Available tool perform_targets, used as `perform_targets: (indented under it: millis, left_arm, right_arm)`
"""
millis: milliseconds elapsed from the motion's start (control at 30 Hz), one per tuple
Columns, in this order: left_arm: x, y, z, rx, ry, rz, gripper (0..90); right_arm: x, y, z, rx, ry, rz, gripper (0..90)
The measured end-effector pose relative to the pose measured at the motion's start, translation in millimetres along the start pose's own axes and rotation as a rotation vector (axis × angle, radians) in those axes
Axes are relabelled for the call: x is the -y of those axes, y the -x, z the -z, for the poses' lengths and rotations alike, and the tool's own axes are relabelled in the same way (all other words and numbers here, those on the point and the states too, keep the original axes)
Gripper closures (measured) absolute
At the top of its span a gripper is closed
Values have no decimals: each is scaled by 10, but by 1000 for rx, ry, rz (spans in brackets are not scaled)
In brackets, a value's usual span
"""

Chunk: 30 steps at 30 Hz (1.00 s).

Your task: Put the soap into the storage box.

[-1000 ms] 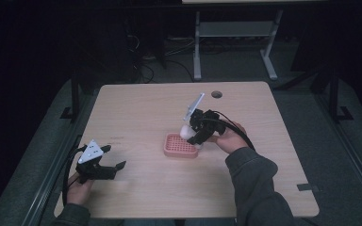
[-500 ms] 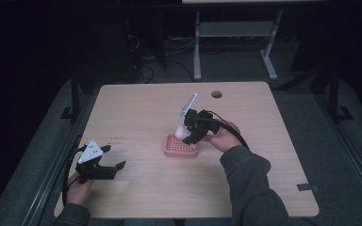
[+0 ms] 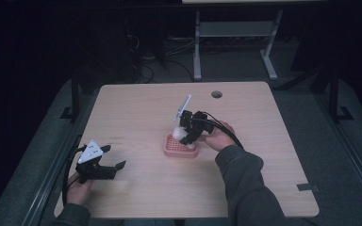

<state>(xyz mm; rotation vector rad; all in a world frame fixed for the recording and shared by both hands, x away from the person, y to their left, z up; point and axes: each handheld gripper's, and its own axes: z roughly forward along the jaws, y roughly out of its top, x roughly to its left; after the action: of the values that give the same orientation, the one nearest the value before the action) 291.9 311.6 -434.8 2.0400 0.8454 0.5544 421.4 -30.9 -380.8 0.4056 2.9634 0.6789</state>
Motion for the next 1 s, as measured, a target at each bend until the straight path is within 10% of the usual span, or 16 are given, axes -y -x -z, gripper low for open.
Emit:
perform_targets:
  millis: [1000]
  left_arm:
    - [-1,-3,3,3,-5,-3,144]
  right_arm:
    - [-87,72,-348,-5,-76,-7,482]
